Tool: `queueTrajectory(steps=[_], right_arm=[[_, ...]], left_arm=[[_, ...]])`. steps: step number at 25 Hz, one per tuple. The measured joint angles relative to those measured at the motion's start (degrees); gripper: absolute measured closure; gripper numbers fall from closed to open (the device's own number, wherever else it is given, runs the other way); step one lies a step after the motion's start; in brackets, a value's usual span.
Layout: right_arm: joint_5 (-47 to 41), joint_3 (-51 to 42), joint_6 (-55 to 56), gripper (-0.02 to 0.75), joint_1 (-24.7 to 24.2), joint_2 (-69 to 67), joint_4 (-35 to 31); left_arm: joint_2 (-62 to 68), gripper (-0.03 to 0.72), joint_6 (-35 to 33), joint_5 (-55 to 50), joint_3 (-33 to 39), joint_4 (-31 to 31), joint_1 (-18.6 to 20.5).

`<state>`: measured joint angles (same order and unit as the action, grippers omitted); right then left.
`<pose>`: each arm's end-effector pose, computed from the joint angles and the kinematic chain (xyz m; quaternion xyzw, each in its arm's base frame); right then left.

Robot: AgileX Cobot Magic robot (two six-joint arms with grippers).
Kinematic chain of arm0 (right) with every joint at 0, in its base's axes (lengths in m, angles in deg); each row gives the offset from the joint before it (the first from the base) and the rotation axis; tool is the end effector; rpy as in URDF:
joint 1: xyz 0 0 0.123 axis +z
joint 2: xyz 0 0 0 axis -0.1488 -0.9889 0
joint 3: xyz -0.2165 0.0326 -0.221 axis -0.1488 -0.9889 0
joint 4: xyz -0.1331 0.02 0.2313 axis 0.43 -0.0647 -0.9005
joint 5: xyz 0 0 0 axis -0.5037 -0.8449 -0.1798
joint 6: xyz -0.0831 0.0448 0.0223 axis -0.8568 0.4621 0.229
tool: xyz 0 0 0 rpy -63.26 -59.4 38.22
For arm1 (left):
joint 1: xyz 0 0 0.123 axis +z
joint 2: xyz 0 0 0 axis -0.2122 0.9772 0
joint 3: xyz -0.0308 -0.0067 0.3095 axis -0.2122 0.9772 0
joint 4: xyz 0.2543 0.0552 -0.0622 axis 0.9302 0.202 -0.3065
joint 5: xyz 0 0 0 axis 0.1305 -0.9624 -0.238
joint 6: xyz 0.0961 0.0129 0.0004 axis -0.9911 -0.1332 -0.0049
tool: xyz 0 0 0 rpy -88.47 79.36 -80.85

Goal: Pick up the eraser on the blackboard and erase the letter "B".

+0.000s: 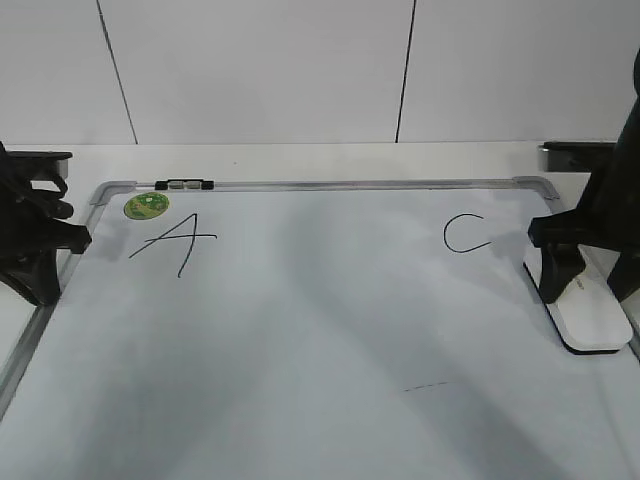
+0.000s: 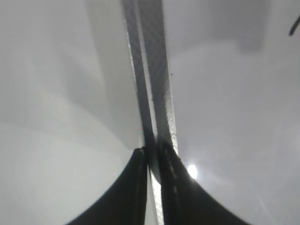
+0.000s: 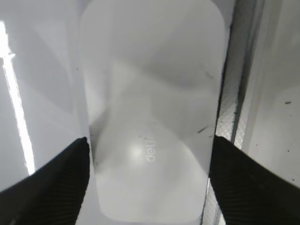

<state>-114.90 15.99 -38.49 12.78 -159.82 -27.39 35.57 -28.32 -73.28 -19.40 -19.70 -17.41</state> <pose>0.3728 0.0320 0.2018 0.0248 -0.9994 -0.0227 0.0021 0.3872 -0.0422 0.1642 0.0532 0.9978 -0.0376 0.0117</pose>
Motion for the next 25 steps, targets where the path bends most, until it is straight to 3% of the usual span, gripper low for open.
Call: queueTrajectory(steps=[6, 12, 25], right_arm=[[-0.5, 0.0, 0.0, 0.105, 0.0, 0.0, 0.0], [-6.5, 4.8, 0.0, 0.113, 0.0, 0.0, 0.0], [-7.6, 9.6, 0.0, 0.147, 0.0, 3.8, -1.8]], left_arm=[[0.0, 0.65, 0.0, 0.0, 0.0, 0.0, 0.0], [0.0, 0.65, 0.0, 0.0, 0.0, 0.0, 0.0], [0.0, 0.62, -0.4, -0.1, -0.1, 0.0, 0.0]])
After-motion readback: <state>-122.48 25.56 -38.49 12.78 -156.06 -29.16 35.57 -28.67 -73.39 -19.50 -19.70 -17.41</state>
